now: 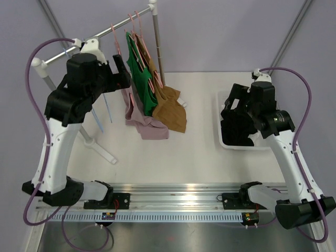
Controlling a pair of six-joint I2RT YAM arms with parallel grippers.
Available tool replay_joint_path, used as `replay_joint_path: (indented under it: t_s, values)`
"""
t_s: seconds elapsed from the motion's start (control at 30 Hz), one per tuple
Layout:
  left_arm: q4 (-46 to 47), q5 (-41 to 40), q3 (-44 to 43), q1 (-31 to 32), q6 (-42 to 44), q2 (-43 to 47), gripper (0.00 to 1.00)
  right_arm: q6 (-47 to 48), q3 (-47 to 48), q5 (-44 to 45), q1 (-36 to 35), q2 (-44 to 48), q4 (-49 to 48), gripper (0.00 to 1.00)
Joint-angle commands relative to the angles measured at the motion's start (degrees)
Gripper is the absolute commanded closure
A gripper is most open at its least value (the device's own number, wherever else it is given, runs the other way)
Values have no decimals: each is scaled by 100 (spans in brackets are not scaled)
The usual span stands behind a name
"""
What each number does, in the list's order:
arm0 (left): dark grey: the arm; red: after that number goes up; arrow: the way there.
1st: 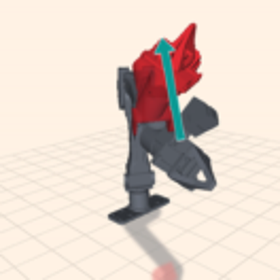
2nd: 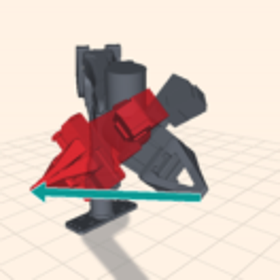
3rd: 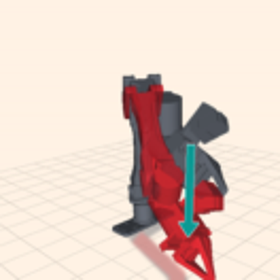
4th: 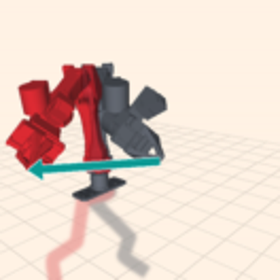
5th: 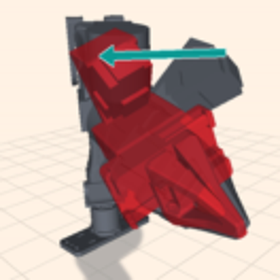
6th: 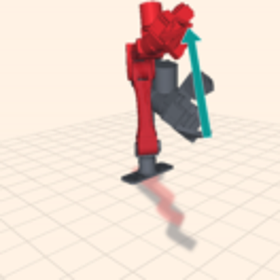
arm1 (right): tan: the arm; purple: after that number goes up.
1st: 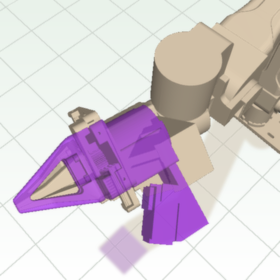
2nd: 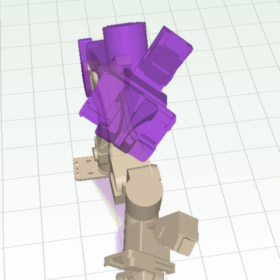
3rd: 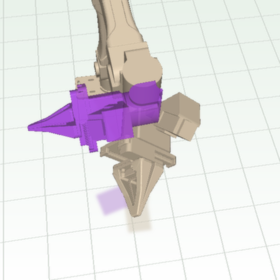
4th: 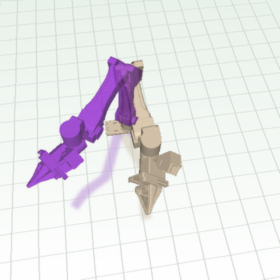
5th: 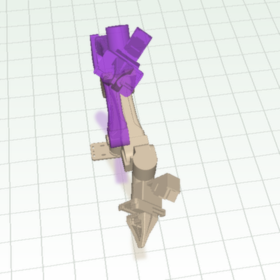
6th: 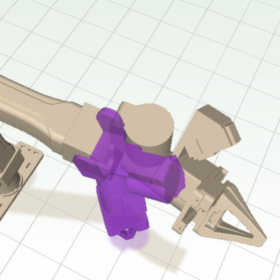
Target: Remove the tank top from the hanger
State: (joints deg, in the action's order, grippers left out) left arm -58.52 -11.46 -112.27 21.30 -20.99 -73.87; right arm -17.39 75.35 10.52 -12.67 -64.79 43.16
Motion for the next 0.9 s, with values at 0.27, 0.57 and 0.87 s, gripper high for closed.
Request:
replay_joint_path:
  t_s: [0.27,0.57,0.87]
  values:
    - [139,-1526,-876,296,262,-1323,13,-134,-460,-1509,19,309,-501,4]
    - [-1,-1640,-1614,155,377,-2369,37,-142,-583,-1799,10,371,-615,8]
    - [-72,-1631,-1807,41,272,-2519,90,-81,-522,-1826,10,397,-615,10]
